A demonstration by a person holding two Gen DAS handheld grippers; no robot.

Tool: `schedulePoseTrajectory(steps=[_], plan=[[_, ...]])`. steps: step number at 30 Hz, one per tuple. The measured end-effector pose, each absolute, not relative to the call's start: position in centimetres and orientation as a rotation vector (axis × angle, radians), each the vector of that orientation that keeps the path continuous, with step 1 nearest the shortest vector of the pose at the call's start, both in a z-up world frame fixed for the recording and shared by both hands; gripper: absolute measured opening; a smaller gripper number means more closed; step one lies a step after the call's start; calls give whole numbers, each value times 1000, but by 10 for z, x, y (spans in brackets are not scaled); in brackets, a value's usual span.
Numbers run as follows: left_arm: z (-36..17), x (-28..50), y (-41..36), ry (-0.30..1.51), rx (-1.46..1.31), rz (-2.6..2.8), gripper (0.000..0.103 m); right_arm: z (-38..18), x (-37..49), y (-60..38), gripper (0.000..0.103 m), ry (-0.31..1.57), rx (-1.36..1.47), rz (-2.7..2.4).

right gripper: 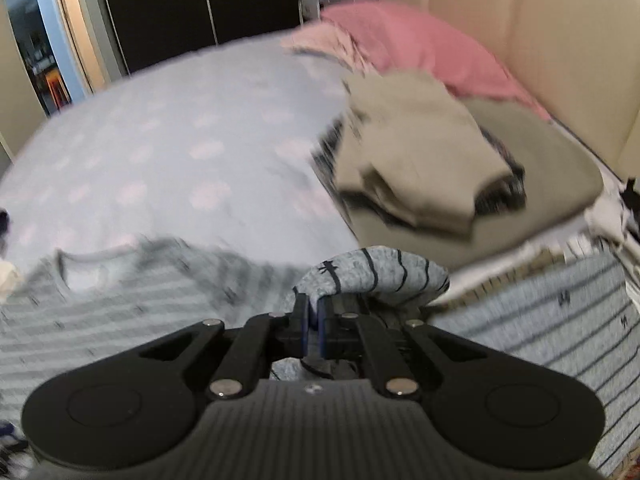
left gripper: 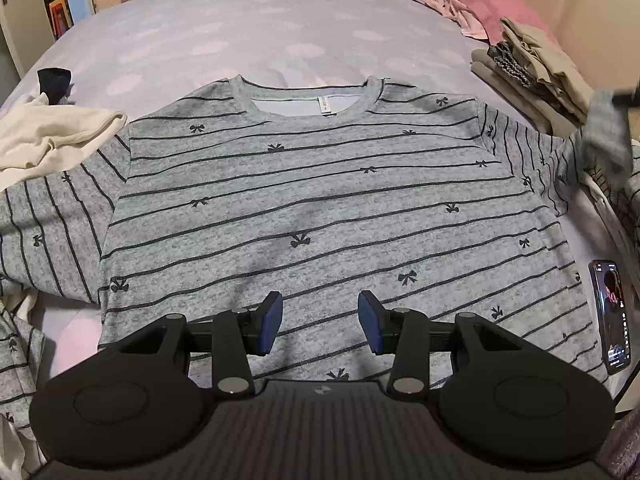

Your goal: Fold clothes

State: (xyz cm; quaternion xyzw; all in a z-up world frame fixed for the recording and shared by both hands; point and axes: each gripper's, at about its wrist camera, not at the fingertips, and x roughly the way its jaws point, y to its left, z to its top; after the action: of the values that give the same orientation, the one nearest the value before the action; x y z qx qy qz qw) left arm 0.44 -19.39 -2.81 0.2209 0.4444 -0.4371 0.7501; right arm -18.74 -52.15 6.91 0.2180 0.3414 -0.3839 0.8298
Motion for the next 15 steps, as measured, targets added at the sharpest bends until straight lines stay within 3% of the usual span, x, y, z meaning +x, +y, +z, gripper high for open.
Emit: schedulePoseTrajectory(steps=[6,15], plan=[[-22,8,-188,974,454,-953,40,117,-194,-534,4,549,486,-953],[-26,10,-191,997,457,-952,40,148,-236,-610,4,519,496,-1187]])
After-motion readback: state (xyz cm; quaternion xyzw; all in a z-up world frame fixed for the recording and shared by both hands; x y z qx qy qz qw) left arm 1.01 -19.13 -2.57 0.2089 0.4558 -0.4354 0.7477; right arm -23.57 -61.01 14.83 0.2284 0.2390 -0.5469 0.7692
